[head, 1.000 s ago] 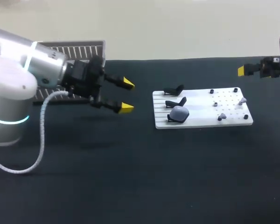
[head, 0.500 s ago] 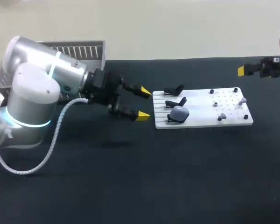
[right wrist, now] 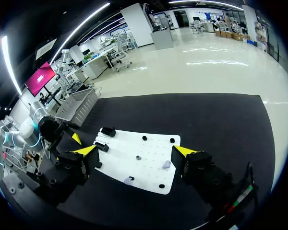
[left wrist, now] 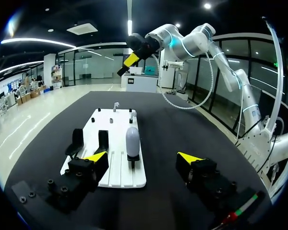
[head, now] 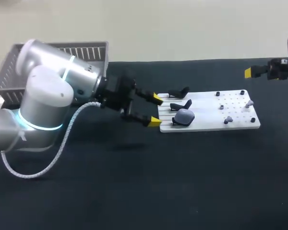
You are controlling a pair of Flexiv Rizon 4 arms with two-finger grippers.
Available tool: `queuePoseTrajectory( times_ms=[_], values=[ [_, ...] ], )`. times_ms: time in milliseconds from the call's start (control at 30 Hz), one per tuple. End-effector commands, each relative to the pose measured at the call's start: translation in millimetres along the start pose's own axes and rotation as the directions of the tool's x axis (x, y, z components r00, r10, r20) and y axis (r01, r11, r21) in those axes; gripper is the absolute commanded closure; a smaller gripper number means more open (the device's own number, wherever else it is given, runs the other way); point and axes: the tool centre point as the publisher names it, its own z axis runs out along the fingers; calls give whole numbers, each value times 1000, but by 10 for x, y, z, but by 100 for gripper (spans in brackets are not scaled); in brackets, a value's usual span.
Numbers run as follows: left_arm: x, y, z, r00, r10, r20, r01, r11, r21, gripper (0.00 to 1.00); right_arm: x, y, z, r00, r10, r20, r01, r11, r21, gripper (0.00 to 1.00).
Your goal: Pick up each earbud case from the left stands, insert the matching earbuds, close the lid, and place the case in the box.
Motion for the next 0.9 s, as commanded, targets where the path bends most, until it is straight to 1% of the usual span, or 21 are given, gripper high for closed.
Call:
queuePoseTrajectory(
  times_ms=[33, 67, 167, 300, 333, 400, 467, 533, 767, 900],
  values=[
    [-18, 63, 61, 1000, -5, -10, 6, 1000, 15, 0, 3, 0, -5, 1000, -1, 0, 1, 1000, 0, 0],
    [-21, 67, 71, 1000, -6, -9, 6, 1000, 15, 0, 3, 0, -5, 1000, -1, 0, 1, 1000, 0, 0],
    [-34, 77, 100, 1000, -5, -13, 5, 1000, 16, 7, 3, 0, -5, 1000, -1, 0, 1, 1000, 0, 0],
    [-38, 85, 135, 999, -7, -36, 7, 1000, 17, 13, 3, 0, -5, 1000, -1, 0, 1, 1000, 0, 0],
    [-32, 89, 142, 999, -8, -40, 9, 1000, 15, 15, 3, 0, -5, 1000, -1, 0, 1, 1000, 0, 0],
    [-23, 96, 159, 999, -12, -43, 12, 1000, 19, 25, 3, 0, -5, 1000, -1, 0, 1, 1000, 0, 0],
    [-13, 99, 179, 998, -14, -53, 15, 1000, 22, 25, 3, 0, -5, 1000, -1, 0, 1, 1000, 0, 0],
    [-6, 102, 191, 998, -16, -55, 18, 1000, 23, 28, 3, 0, -5, 1000, -1, 0, 1, 1000, 0, 0],
    [8, 90, 267, 997, -17, -71, 20, 999, 40, 26, 3, 0, -5, 1000, -1, 0, 1, 1000, 0, 0],
    [26, 90, 304, 997, -16, -82, 20, 999, 42, 29, 3, 0, -5, 1000, -1, 0, 1, 1000, 0, 0]
  ],
)
